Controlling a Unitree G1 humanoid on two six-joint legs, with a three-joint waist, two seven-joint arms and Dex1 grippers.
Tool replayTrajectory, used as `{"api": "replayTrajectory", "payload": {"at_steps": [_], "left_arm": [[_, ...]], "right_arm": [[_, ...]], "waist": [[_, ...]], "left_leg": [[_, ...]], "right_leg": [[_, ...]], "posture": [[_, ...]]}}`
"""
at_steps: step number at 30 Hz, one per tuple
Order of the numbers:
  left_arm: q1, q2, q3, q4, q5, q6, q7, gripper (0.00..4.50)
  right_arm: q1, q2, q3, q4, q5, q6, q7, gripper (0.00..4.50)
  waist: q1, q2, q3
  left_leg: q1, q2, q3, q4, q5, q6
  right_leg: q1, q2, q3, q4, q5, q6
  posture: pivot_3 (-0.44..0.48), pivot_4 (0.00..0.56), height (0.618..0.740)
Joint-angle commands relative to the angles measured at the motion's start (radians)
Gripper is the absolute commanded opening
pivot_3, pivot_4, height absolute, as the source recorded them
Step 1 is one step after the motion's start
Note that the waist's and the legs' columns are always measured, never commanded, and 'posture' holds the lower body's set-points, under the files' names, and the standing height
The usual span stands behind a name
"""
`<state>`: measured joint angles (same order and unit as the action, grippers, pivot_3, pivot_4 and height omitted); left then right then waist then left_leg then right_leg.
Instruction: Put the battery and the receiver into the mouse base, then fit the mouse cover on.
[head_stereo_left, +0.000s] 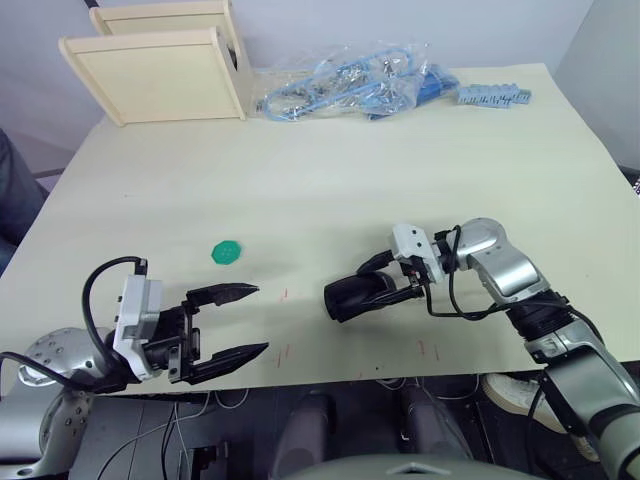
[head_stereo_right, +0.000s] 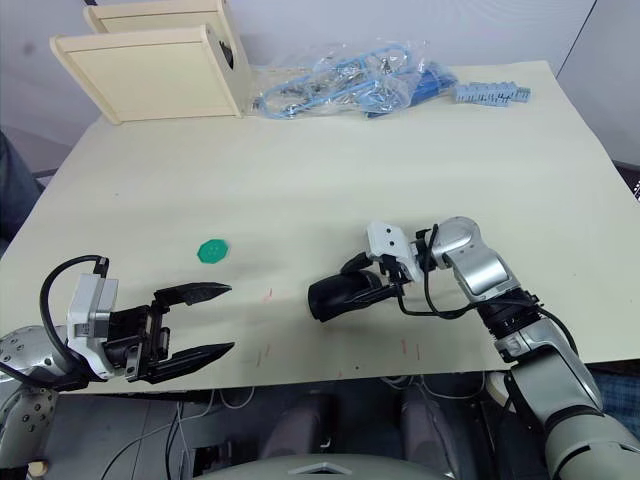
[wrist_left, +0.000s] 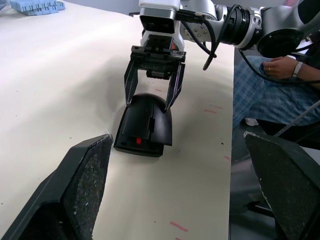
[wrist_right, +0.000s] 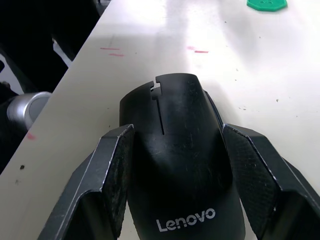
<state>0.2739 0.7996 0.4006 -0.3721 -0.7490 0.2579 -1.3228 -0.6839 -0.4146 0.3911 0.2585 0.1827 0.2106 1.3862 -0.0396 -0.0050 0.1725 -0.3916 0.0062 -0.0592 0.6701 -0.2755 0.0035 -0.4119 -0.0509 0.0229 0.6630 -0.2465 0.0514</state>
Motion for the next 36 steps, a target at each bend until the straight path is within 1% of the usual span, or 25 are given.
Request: {"api": "replayTrajectory", "payload": {"at_steps": [1,8,16,24,32,36], "left_arm": [[-0.002,0.003,0.017,-0.022,-0.010,-0.005,0.002,4.50],[-0.001,0.002,0.016,-0.023,-0.010,-0.006,0.002,4.50],[-0.003,0.003,0.013,-0.022,-0.008,-0.004,0.004,4.50],[-0.006,0.004,0.012,-0.022,-0.009,0.000,0.006,4.50],[-0.007,0.003,0.011,-0.021,-0.007,-0.003,0.006,4.50],[-0.006,0.002,0.011,-0.024,-0.008,-0.002,0.007,4.50]], "right_arm": [[-0.021,-0.001,-0.015,-0.024,0.001,0.057,-0.023,2.92],[-0.036,0.009,-0.022,-0.032,0.009,0.126,-0.042,2.92],[-0.042,0.013,-0.024,-0.023,0.006,0.133,-0.056,2.92],[-0.062,0.032,-0.028,0.013,-0.004,0.145,-0.100,2.92],[-0.029,0.018,0.015,-0.061,-0.007,0.145,-0.064,2.92],[-0.024,0.017,0.020,-0.077,-0.015,0.143,-0.068,2.92]], "waist": [[0.000,0.000,0.000],[0.000,0.000,0.000],[0.000,0.000,0.000],[0.000,0.000,0.000],[0.000,0.000,0.000],[0.000,0.000,0.000]], "left_leg": [[0.000,0.000,0.000,0.000,0.000,0.000],[0.000,0.000,0.000,0.000,0.000,0.000],[0.000,0.000,0.000,0.000,0.000,0.000],[0.000,0.000,0.000,0.000,0.000,0.000],[0.000,0.000,0.000,0.000,0.000,0.000],[0.000,0.000,0.000,0.000,0.000,0.000]], "right_leg": [[0.000,0.000,0.000,0.000,0.000,0.000],[0.000,0.000,0.000,0.000,0.000,0.000],[0.000,0.000,0.000,0.000,0.000,0.000],[0.000,0.000,0.000,0.000,0.000,0.000],[0.000,0.000,0.000,0.000,0.000,0.000],[0.000,0.000,0.000,0.000,0.000,0.000]], "posture": [[0.000,0.150,0.740],[0.000,0.150,0.740],[0.000,0.150,0.740],[0.000,0.150,0.740],[0.000,0.150,0.740],[0.000,0.150,0.740]]}}
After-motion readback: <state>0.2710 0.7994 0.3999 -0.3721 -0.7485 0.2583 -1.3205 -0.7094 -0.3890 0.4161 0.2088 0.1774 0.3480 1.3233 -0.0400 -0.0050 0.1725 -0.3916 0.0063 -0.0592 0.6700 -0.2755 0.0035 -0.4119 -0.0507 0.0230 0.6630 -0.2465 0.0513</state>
